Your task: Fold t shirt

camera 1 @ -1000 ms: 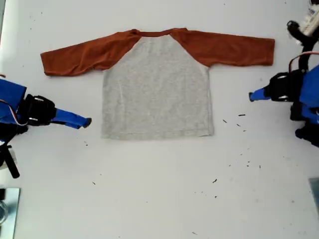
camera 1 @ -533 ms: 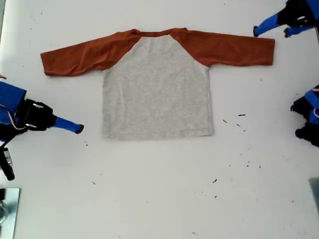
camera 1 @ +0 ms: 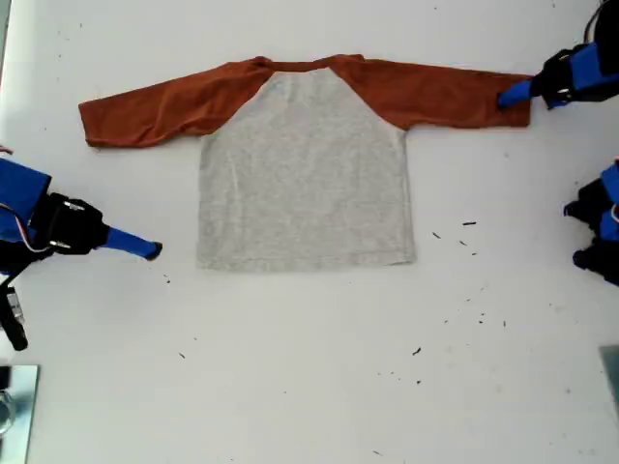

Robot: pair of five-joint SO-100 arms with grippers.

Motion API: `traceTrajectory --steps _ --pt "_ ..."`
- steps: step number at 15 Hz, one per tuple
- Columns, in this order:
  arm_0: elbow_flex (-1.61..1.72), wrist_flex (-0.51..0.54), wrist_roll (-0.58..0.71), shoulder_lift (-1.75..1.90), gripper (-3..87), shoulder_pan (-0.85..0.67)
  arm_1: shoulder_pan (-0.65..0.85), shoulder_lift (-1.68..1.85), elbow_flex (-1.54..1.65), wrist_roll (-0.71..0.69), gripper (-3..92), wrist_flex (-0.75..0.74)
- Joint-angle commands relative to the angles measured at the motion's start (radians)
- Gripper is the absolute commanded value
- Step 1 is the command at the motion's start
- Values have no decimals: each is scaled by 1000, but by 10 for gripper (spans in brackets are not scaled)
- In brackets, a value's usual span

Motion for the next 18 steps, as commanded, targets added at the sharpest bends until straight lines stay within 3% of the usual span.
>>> traceTrajectory --steps 1,4,6,7,9,11,12,13,14,16,18 --pt "6 0 -2 8 -3 -29 2 -12 -12 -26 33 -34" --pt "6 0 2 8 -3 -31 -32 181 -67 -17 32 166" --pt "6 -9 5 8 -3 -31 -140 357 -150 17 32 324" --pt "6 -23 5 8 -3 -29 -242 394 -225 80 32 396" --pt "6 -28 5 8 -3 -20 -604 430 -399 336 31 413" --pt "6 -25 5 8 -3 -18 -1000 179 -624 549 31 239" --pt "6 -21 2 8 -3 -21 -1131 -3 -804 578 32 186" --pt "6 -23 3 8 -3 -21 -1220 -187 -1049 588 96 201" --pt "6 -20 2 8 -3 -21 -1278 -333 -1302 555 245 285" --pt "6 -9 -2 8 -3 -21 -1236 -264 -1313 566 219 422" --pt "6 2 -9 8 0 -43 -1126 20 -959 604 218 436"
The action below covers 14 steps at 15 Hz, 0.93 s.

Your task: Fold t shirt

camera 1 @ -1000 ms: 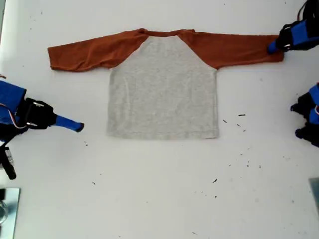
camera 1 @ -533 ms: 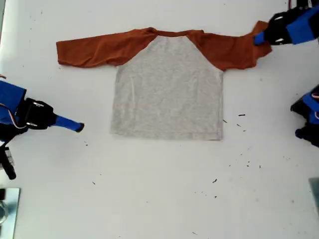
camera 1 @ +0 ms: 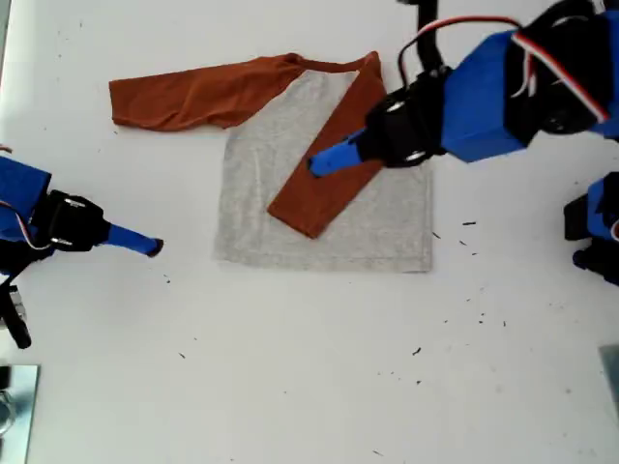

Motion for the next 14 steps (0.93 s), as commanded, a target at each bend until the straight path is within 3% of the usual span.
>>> traceTrajectory --steps 1,5,7,9,11,12,13,14 --pt "6 0 -9 8 29 -21 121 377 414 28 183 -14" --pt "6 2 -35 8 -2 -67 195 1065 1287 132 37 -60" --pt "2 -55 -103 6 -3 -89 173 1243 1525 189 35 -23" --pt "-117 -43 -288 -161 -3 -86 164 1253 1624 189 35 -20" --pt "-561 130 -362 -646 -3 -143 170 1344 1667 156 35 -8" --pt "-864 325 -400 -917 -3 -229 178 1416 1692 144 35 15" --pt "-1114 499 -377 -1134 -2 -336 178 1482 1709 144 35 49" --pt "-1230 540 -284 -1247 -2 -462 181 1519 1717 144 35 72"
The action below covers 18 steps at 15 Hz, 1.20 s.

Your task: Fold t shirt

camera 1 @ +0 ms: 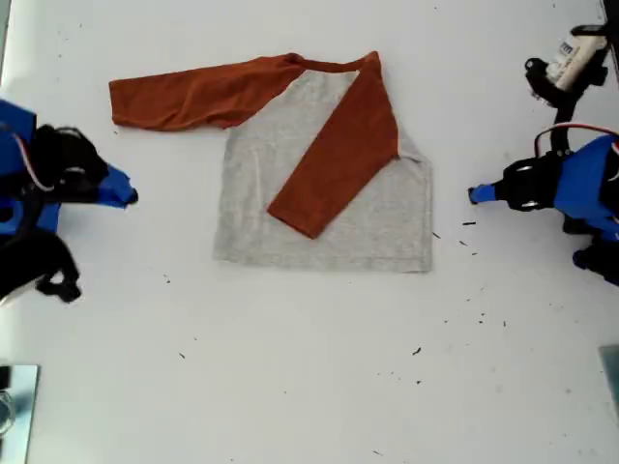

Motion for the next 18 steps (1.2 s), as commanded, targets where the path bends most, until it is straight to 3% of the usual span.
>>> traceTrajectory --steps 1,3,5,9,13,16,17,18 --pt "-374 107 147 -288 -2 -261 17 55 49 -18 35 29" --pt "-322 54 272 -333 20 -440 17 55 51 -23 35 29" --pt "-213 6 275 -337 289 -554 17 57 52 -26 35 32" --pt "51 -183 330 -328 391 -796 15 60 54 -29 35 35" --pt "186 -377 410 -417 330 -957 12 60 54 -29 35 37" --pt "166 -517 474 -584 207 -1029 -2 60 55 -18 35 43" --pt "146 -557 500 -632 147 -1035 -2 60 55 -17 35 43" --pt "121 -565 500 -655 -2 -1042 -2 60 55 -15 35 44"
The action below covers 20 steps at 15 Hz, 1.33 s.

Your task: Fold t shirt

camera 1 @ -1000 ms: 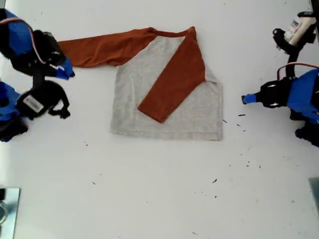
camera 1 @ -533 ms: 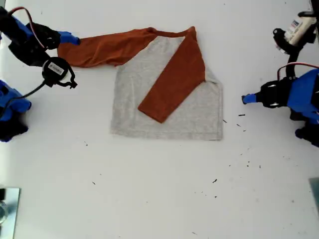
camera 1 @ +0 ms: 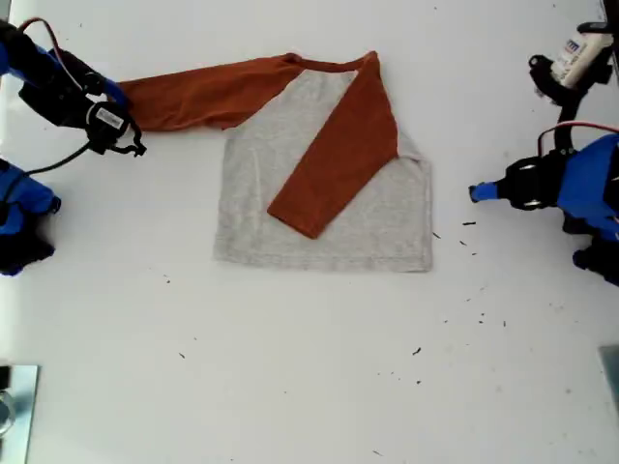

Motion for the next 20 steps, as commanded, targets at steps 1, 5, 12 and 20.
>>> traceTrajectory --steps 1,5,12,20 --pt "-80 -46 31 -38 -3 -11 -8 15 51 0 35 14" --pt "-290 144 -48 202 -3 222 -8 15 51 11 35 18" --pt "-1753 235 67 -643 46 969 0 15 52 25 35 20" --pt "-785 187 150 109 115 839 3 15 52 29 35 20"
